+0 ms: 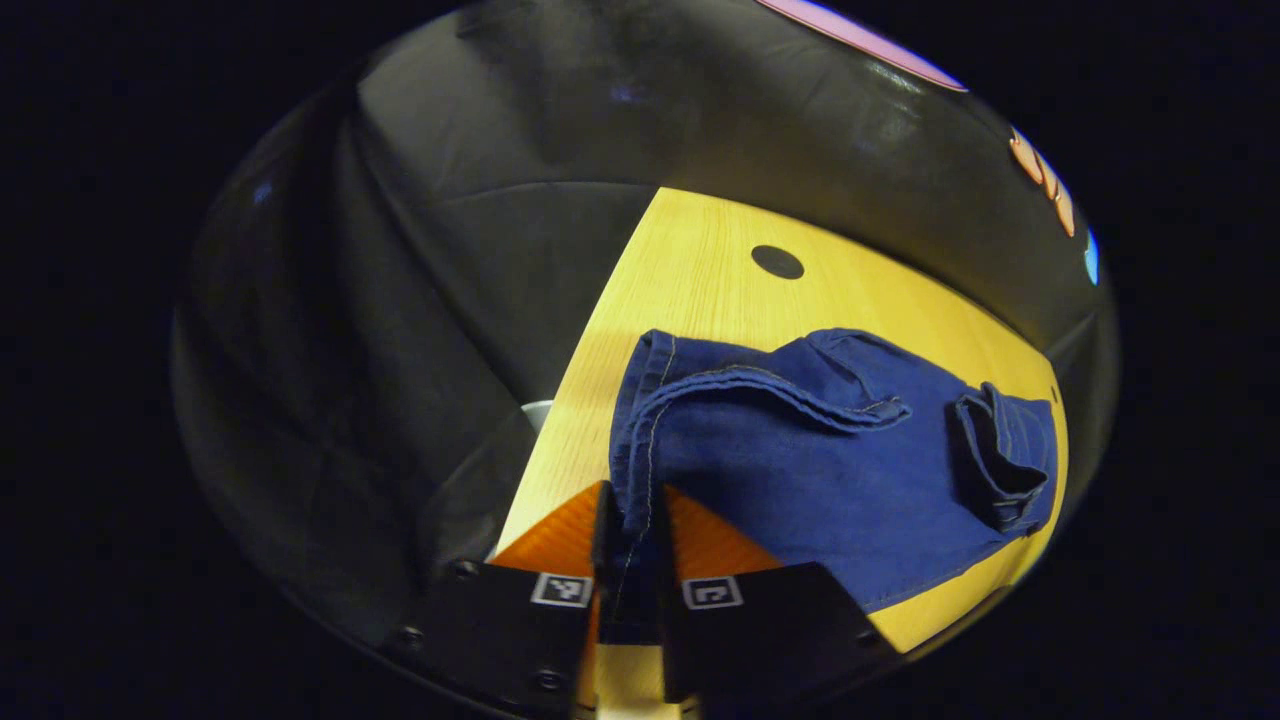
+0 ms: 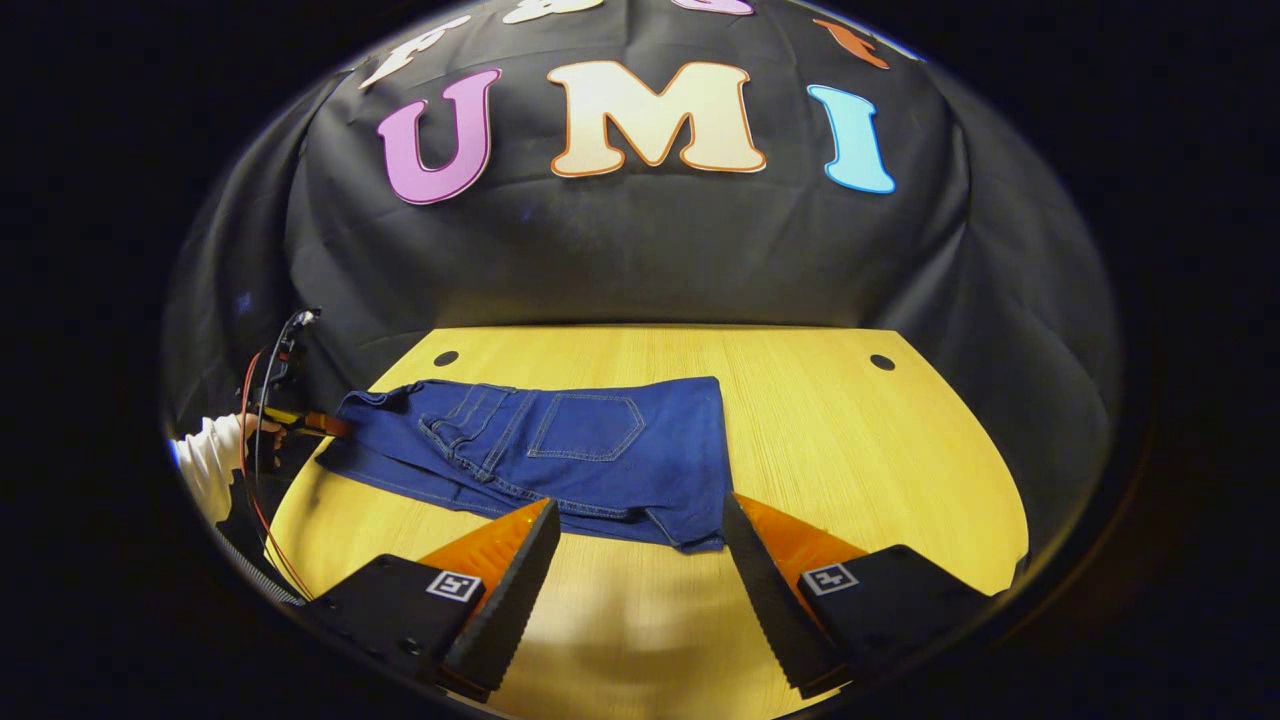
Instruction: Grasp the waist and the cuffs of the jeans and fold them to make the two legs overlap; first hold the waist and fold one-third of the jeans toward the cuffs, then hold the cuffs and fold the remaining one-third in the same direction to finish folding.
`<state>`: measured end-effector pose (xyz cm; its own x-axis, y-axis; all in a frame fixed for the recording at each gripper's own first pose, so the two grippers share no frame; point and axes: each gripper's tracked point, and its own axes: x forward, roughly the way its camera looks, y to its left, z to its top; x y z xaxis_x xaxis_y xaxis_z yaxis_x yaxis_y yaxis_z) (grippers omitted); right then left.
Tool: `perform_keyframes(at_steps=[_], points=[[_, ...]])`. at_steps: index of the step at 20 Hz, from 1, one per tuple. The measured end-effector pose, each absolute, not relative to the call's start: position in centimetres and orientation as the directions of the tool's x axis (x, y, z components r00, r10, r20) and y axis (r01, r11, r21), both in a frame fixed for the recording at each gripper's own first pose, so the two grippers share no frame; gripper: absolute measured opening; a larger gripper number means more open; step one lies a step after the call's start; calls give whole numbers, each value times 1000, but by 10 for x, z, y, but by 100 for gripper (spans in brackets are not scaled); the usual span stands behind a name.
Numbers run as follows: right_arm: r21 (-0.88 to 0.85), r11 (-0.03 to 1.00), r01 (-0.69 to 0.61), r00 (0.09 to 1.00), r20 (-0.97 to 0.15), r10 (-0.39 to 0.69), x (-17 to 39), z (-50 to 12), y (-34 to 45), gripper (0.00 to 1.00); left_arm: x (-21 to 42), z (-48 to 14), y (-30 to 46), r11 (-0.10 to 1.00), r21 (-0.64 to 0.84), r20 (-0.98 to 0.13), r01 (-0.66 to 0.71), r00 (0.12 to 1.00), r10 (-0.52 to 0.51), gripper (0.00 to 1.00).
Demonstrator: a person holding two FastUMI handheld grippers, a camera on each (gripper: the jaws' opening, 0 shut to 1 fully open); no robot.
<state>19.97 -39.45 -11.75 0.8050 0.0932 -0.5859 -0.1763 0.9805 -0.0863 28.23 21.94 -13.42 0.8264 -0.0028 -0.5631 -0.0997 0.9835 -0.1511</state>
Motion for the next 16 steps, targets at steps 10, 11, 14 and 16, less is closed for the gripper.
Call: perform_keyframes(at_steps=[10, 11, 14, 16], points=[[-108, 990, -95, 833, -553, 20, 197, -104, -405, 99, 281, -114, 214, 960, -246, -536, -137, 844, -17, 0], [-109, 990, -88, 834, -551, 13, 197, -104, -405, 100, 282, -107, 211, 953, -275, -522, -128, 852, -37, 0], [-99, 993, -71, 830, -558, 4, 195, -108, -405, 99, 280, -73, 193, 931, -355, -465, -81, 880, -101, 0], [-90, 993, -70, 831, -557, 8, 195, -110, -406, 99, 272, -48, 184, 931, -361, -432, -51, 894, -119, 0]])
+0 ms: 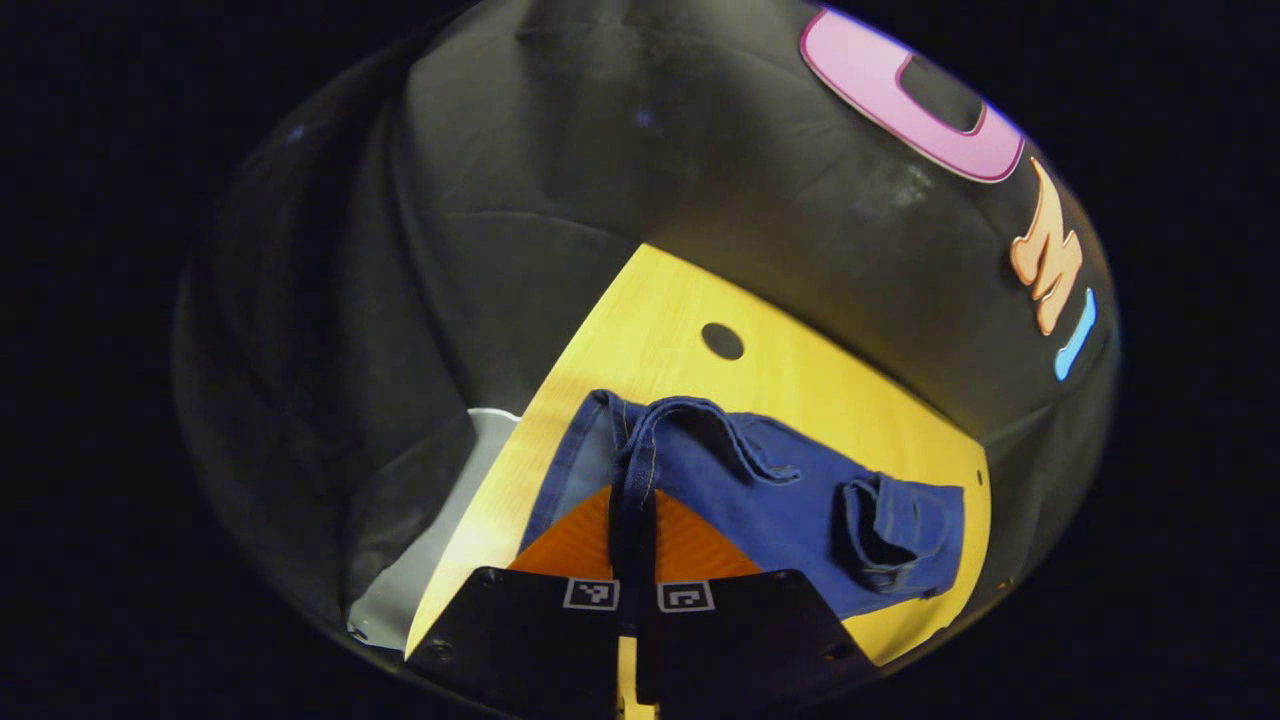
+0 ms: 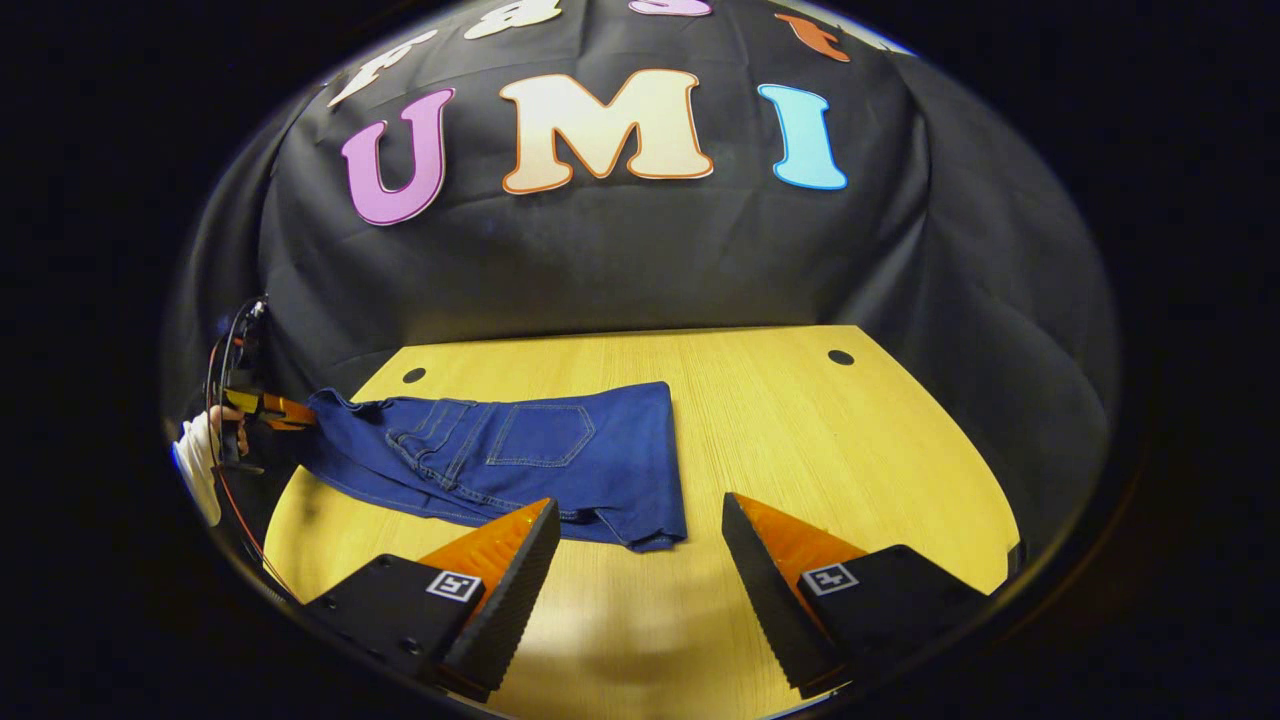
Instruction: Grasp the waist and the cuffs of the jeans and fold them to make the two legs overlap; first hold the waist and fold one-third of the jeans toward the cuffs, then hold the cuffs and fold the remaining one-third in the same direction to finish folding.
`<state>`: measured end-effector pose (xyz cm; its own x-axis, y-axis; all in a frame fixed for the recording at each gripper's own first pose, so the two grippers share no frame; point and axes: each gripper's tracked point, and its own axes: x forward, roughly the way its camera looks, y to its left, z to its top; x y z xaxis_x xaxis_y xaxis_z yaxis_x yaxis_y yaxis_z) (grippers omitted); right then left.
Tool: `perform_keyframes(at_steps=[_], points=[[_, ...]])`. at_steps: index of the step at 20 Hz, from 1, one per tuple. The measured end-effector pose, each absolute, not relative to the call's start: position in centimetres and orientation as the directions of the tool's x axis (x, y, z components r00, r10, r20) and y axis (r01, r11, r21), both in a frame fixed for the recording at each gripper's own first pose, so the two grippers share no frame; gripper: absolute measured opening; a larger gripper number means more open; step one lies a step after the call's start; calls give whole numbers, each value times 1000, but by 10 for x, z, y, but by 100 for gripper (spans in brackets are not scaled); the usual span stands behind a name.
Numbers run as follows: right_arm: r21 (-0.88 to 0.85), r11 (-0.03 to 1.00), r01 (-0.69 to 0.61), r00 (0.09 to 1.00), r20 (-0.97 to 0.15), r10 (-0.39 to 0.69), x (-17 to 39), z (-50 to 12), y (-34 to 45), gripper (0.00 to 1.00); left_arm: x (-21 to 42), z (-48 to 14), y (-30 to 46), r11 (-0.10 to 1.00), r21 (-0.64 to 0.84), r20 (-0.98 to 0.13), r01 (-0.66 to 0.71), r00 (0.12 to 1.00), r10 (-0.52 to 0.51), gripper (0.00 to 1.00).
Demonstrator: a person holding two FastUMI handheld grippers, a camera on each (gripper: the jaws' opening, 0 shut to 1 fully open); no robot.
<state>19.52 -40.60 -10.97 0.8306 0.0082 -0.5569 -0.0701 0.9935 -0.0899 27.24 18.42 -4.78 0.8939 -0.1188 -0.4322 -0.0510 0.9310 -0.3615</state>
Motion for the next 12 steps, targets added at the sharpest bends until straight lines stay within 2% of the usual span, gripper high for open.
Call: perform_keyframes(at_steps=[4, 7, 12], points=[[-89, 993, -73, 835, -549, 12, 196, -109, -406, 99, 266, -11, 136, 926, -375, -363, 32, 914, -179, 0], [-79, 995, -67, 836, -549, 12, 196, -109, -408, 99, 260, 18, 103, 947, -306, -326, 98, 924, -201, 0], [-89, 995, -54, 834, -551, -4, 195, -107, -408, 99, 254, 71, 6, 931, -281, -235, 233, 924, -302, 0]])
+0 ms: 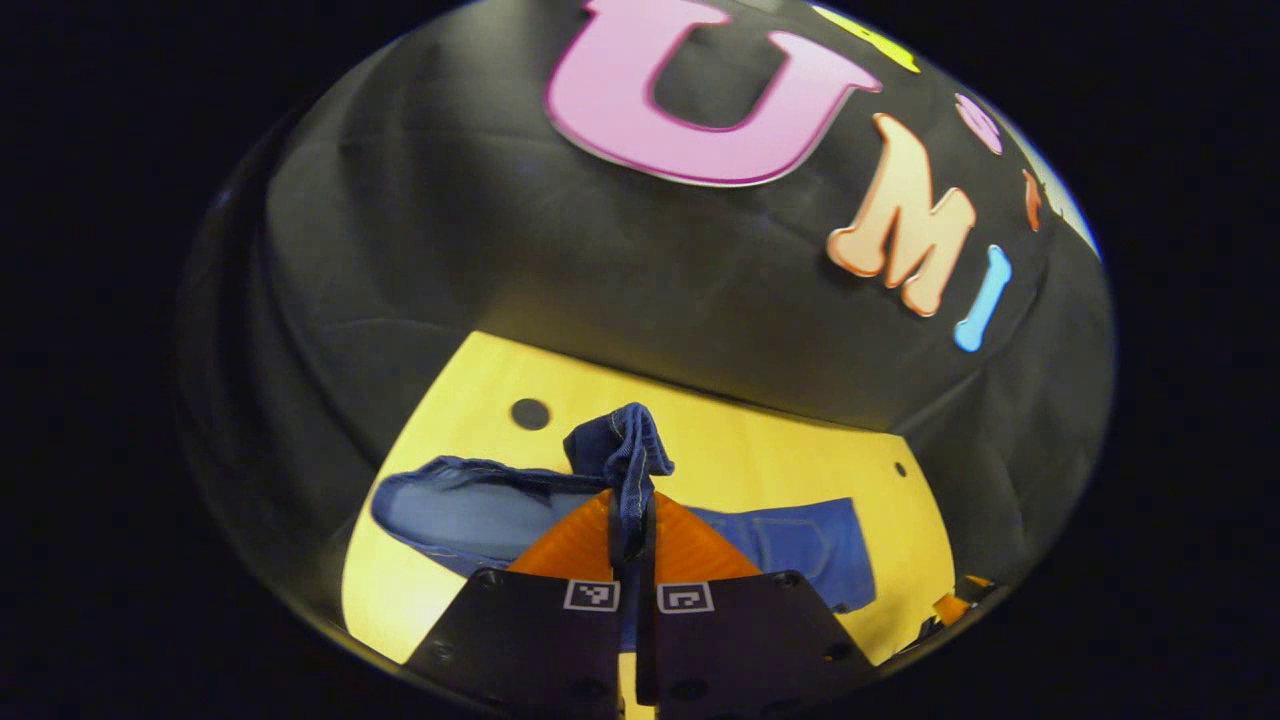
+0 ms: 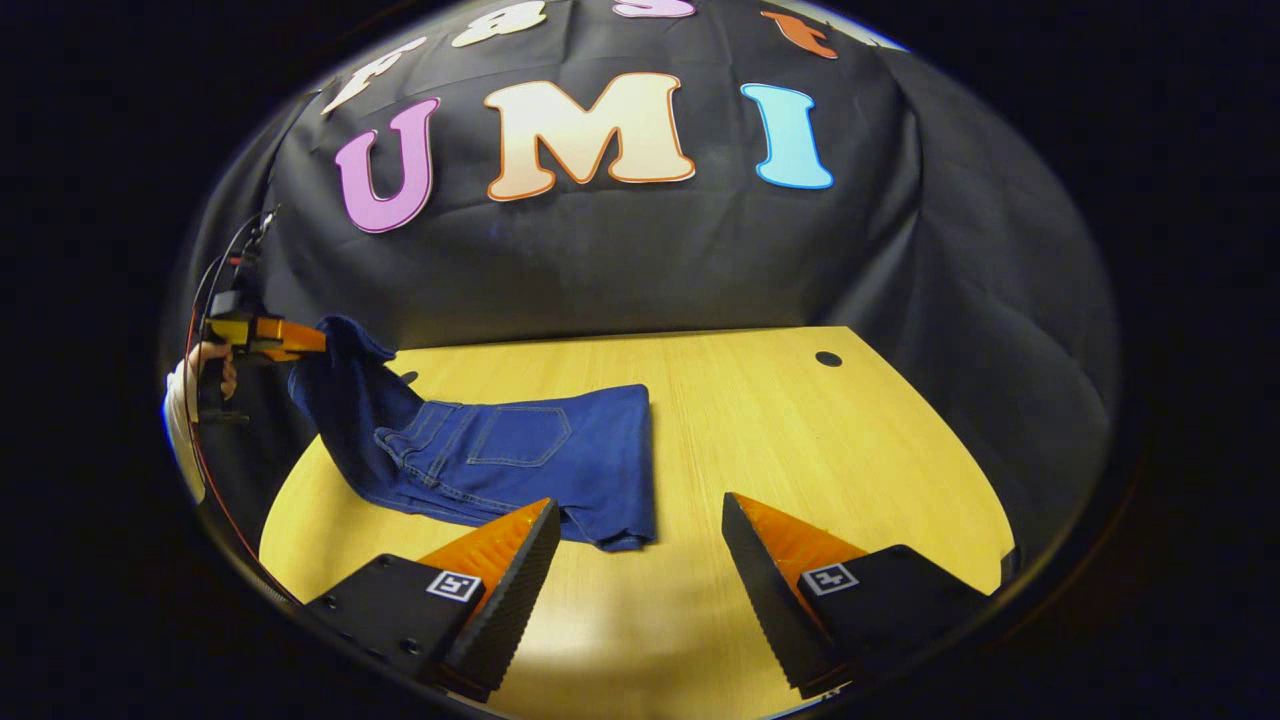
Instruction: Grasp the waist and the cuffs of the jeans and fold them to make the two legs overlap; first hold the waist and fold one-third of the jeans toward the cuffs, then hold the cuffs and fold the remaining one-third in the same direction to finish folding.
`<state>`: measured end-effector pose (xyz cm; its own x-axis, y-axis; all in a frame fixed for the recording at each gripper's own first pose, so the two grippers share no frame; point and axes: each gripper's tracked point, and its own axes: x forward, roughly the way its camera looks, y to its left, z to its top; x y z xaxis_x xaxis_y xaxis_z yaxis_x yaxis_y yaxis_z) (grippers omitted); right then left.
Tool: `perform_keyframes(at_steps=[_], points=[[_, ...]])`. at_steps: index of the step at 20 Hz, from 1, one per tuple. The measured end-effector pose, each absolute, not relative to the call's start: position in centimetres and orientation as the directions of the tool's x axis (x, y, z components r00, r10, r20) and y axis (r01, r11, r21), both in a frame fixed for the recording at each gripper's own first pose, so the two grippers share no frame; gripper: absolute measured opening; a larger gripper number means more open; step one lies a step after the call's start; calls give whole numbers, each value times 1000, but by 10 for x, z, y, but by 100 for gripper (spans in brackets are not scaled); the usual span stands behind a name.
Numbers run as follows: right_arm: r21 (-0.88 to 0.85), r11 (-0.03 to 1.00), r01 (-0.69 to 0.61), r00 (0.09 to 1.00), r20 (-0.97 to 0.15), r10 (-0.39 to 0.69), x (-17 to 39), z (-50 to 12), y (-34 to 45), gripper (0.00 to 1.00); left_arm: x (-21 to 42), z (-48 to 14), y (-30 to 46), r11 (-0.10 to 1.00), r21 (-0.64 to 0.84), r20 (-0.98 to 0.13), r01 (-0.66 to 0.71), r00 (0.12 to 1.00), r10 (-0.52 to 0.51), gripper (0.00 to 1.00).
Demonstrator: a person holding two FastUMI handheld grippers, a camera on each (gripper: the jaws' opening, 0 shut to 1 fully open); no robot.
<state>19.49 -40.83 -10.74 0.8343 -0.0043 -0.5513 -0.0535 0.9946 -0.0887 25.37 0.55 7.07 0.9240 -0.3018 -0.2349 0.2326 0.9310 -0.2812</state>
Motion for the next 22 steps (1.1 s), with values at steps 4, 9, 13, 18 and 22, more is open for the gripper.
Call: perform_keyframes(at_steps=[4, 9, 13, 18, 22], points=[[-100, 995, -32, 830, -557, -29, 196, -105, -414, 100, 249, 94, -83, 904, -260, -190, 340, 900, -393, 0], [-105, 994, 15, 811, -580, -74, 203, -111, -413, 100, 246, 84, -195, 876, -205, -212, 436, 854, -475, 0], [-107, 993, 51, 797, -595, -105, 215, -110, -417, 99, 235, 58, -278, 844, -188, -251, 503, 806, -536, 0], [-104, 992, 75, 788, -604, -123, 218, -114, -419, 99, 223, 2, -339, 846, -113, -335, 522, 781, -527, 0], [-91, 992, 86, 784, -609, -124, 218, -115, -419, 99, 226, -52, -363, 880, -7, -386, 475, 811, -440, 0]])
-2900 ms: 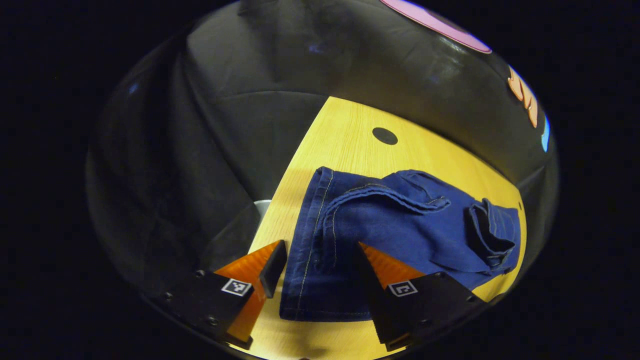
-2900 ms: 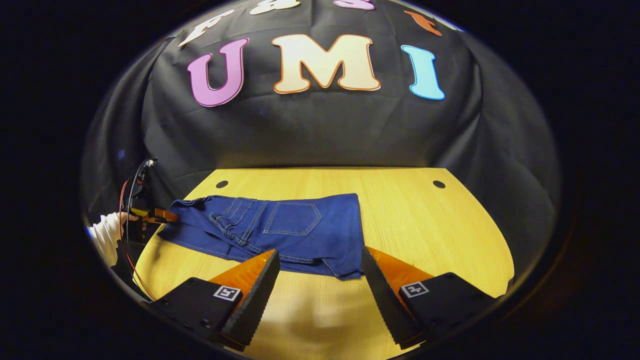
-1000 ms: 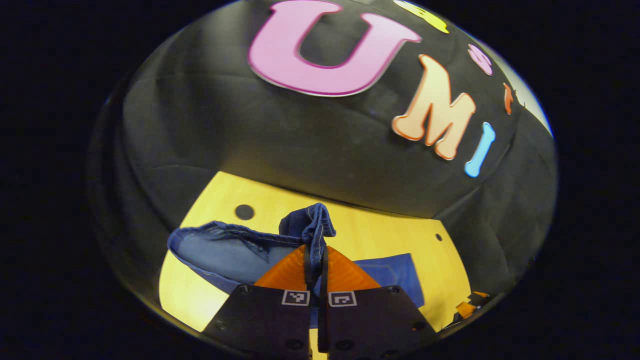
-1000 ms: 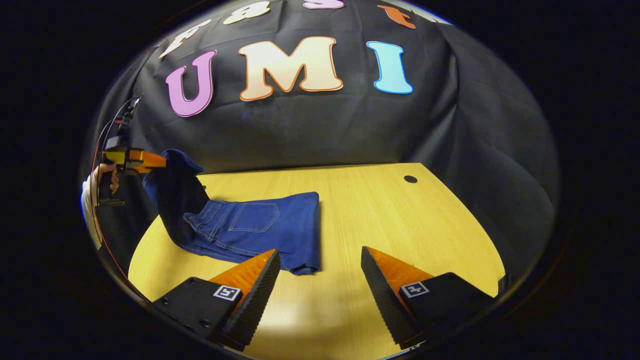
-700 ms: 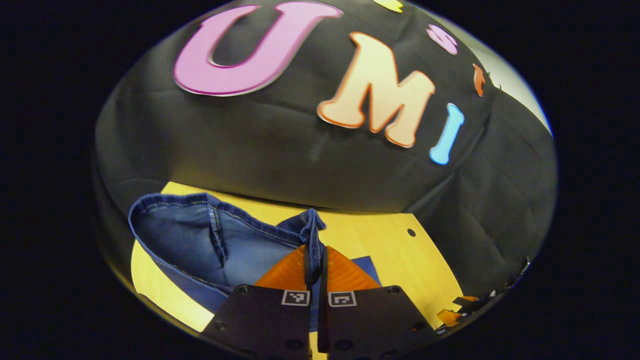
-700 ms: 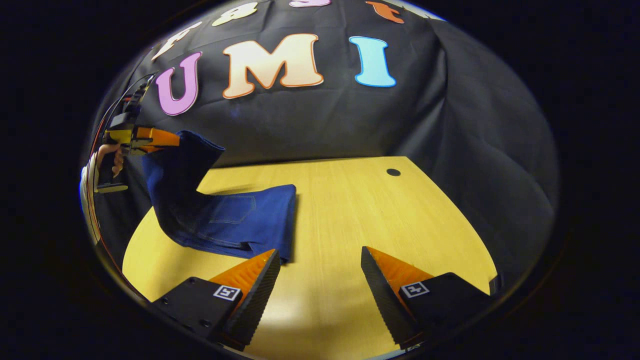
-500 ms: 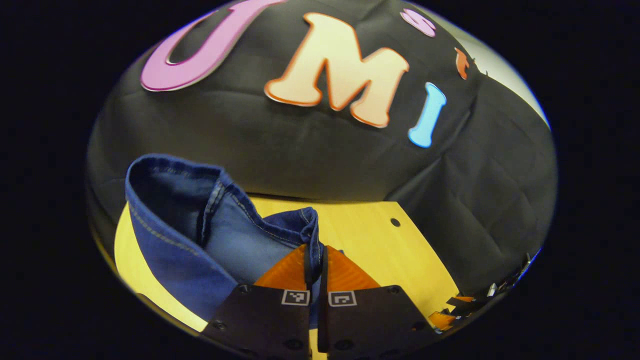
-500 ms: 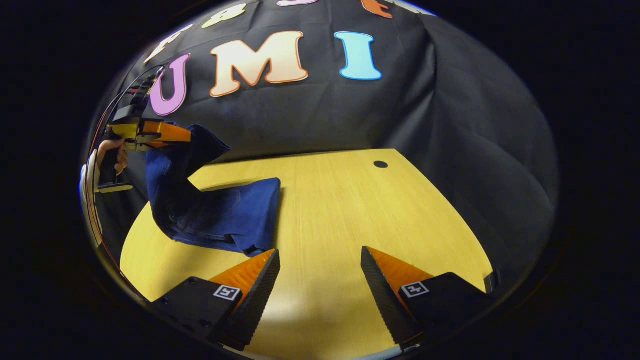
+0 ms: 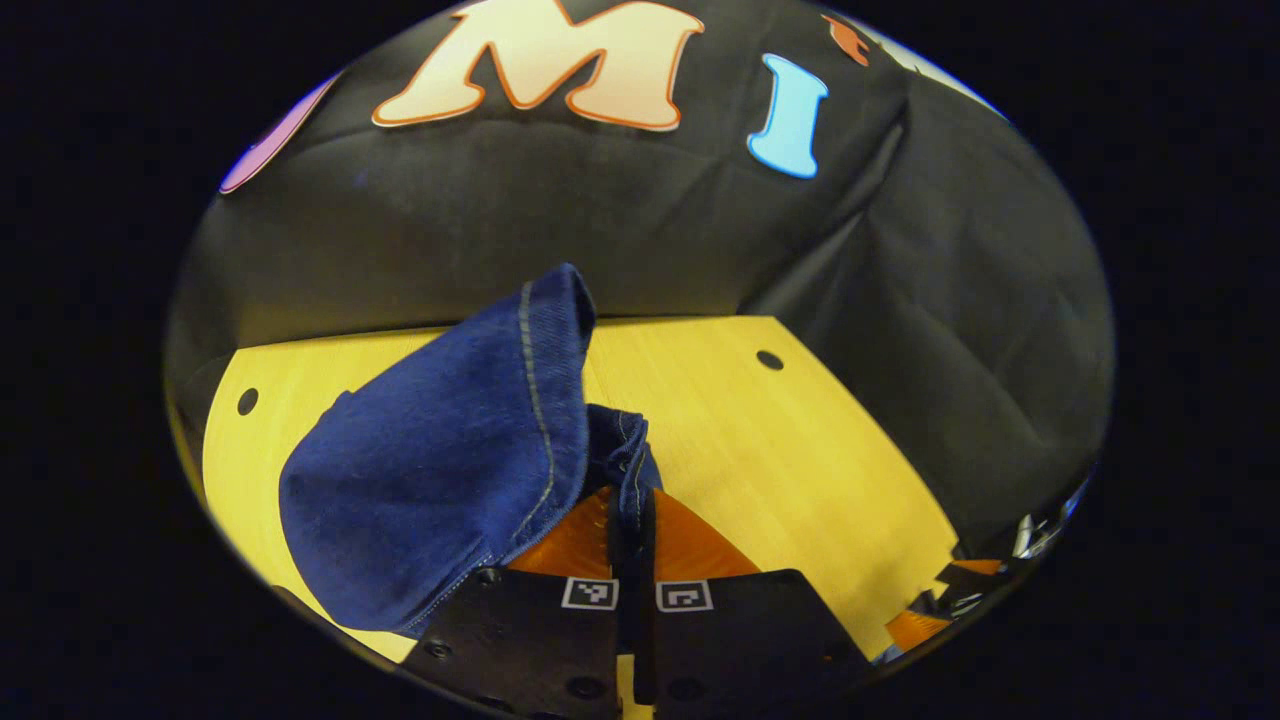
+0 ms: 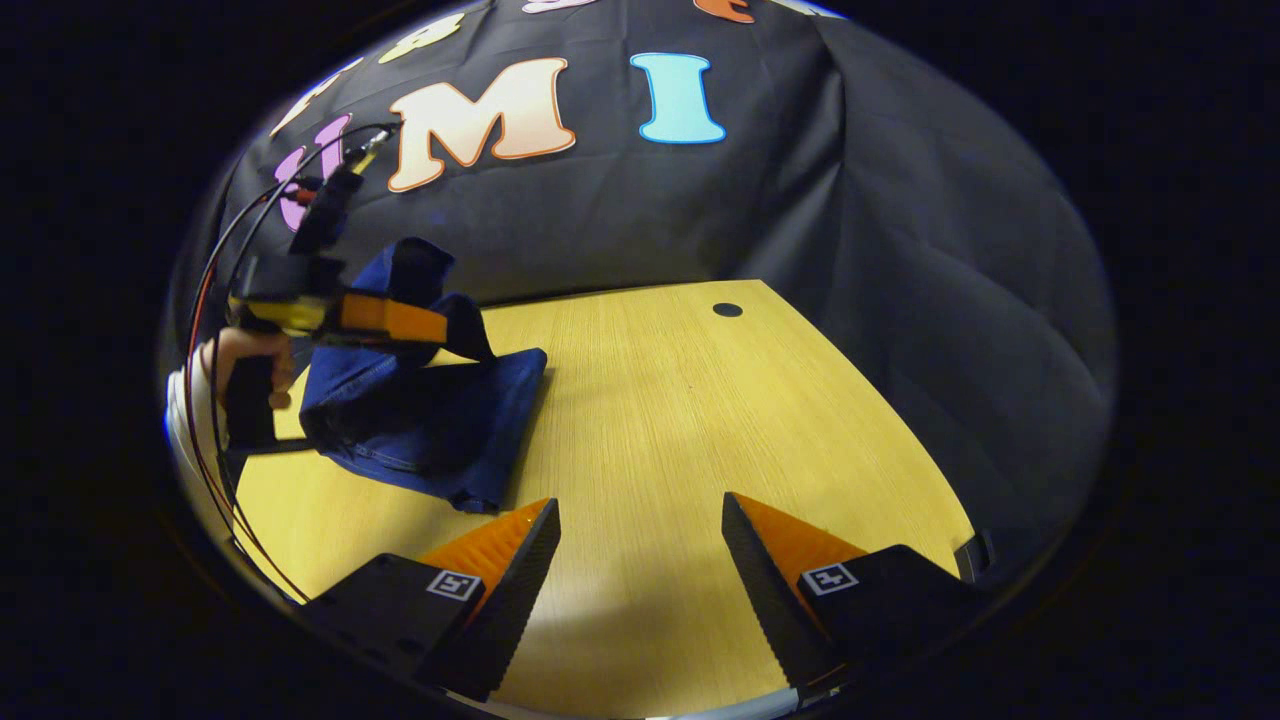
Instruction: Grasp the waist and the cuffs of the jeans and fold them to make the two legs overlap; first hold the waist and fold one-third of the jeans toward the cuffs, then hold the cuffs and fold the remaining one-third in the same direction to finish folding.
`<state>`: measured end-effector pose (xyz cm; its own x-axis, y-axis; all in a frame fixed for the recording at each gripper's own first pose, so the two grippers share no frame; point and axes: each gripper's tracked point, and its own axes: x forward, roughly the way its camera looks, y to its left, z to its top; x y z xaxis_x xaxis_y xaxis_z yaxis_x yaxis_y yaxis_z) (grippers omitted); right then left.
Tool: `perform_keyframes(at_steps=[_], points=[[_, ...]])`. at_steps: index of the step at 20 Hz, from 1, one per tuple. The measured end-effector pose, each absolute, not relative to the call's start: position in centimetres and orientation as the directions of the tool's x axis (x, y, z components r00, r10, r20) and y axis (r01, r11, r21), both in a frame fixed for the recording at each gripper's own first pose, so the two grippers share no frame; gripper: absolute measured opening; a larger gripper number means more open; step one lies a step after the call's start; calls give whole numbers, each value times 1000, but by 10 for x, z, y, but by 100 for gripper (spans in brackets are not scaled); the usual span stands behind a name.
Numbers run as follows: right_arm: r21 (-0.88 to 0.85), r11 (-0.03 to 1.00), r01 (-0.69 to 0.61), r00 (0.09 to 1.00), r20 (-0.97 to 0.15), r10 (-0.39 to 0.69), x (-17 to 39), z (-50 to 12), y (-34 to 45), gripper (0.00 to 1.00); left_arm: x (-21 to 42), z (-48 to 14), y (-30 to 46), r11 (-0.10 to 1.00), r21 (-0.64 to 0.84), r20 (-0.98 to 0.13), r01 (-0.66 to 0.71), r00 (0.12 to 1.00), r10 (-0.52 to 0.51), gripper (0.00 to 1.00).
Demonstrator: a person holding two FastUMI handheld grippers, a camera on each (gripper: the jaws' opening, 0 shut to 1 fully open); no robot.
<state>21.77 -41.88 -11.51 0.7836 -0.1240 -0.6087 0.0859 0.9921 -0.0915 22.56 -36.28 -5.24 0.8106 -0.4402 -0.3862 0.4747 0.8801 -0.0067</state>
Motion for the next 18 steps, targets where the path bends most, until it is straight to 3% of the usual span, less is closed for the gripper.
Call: perform_keyframes(at_steps=[6, 11, 13, 16, 18], points=[[-86, 991, 100, 783, -608, -132, 216, -115, -421, 100, 209, -138, -355, 897, 110, -478, 429, 814, -331, 0], [-68, 989, 134, 792, -592, -148, 217, -114, -422, 100, 201, -155, -351, 870, 234, -471, 435, 833, -290, 4], [-55, 988, 147, 800, -581, -151, 218, -111, -422, 100, 197, -161, -352, 841, 277, -485, 465, 823, -296, 17], [-49, 986, 159, 813, -560, -159, 219, -108, -421, 95, 179, -148, -356, 839, 269, -447, 472, 833, -326, 81], [-46, 985, 167, 822, -545, -165, 219, -105, -421, 95, 160, -136, -351, 849, 229, -424, 476, 834, -353, 97]])
